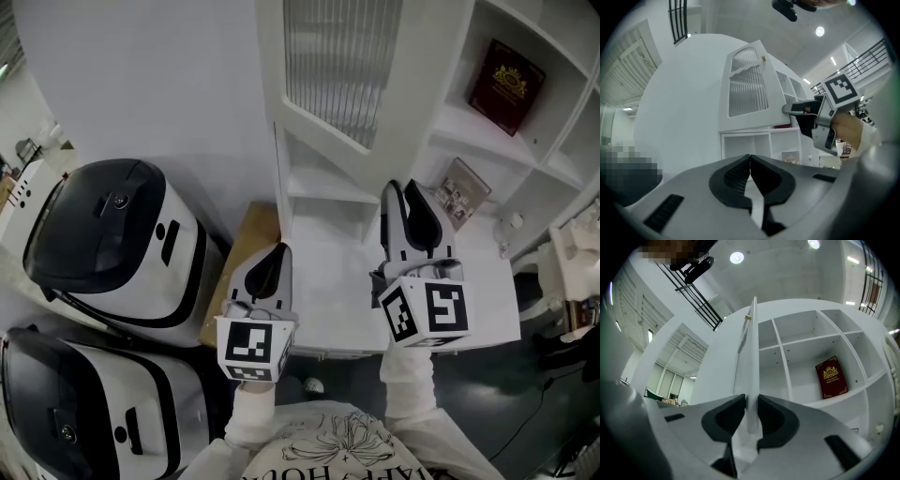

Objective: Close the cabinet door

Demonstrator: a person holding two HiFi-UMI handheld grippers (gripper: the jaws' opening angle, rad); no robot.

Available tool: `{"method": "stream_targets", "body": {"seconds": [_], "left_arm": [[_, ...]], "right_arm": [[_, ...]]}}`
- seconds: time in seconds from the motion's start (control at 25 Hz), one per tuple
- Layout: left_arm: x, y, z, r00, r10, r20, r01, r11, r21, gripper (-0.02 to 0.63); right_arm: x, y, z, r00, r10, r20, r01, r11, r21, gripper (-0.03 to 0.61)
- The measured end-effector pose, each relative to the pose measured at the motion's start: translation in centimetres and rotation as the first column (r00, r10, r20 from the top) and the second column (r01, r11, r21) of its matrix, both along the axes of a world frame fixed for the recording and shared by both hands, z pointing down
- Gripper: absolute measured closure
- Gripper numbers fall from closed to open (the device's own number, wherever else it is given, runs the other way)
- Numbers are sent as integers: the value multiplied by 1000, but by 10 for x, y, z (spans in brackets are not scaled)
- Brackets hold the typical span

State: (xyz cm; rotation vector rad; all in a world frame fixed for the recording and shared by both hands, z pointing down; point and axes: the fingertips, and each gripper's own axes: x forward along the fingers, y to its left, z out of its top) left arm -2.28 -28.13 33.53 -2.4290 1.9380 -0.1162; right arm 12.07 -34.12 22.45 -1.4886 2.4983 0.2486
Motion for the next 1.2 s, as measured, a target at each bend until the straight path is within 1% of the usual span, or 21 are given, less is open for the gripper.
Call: {"method": "stream_targets", "body": {"seconds": [0.4, 0.84, 1.04, 1.2], "left_arm": [[12, -21, 7, 999, 37, -4, -37, 999, -18, 609], [30, -67, 2, 991, 132, 9, -132, 991, -14, 609], [38, -88, 1, 985, 170, 10, -170, 985, -14, 609], [45, -103, 2, 981, 196, 4, -196, 980, -17, 609]], "right_arm": [[14, -23, 1, 1000, 3, 11, -3, 1000, -8, 495], [27, -50, 3, 1000, 11, 26, -11, 1000, -6, 492], [34, -63, 3, 999, 42, 17, -42, 999, -1, 491], [37, -71, 3, 999, 48, 11, -48, 999, 2, 490]]}}
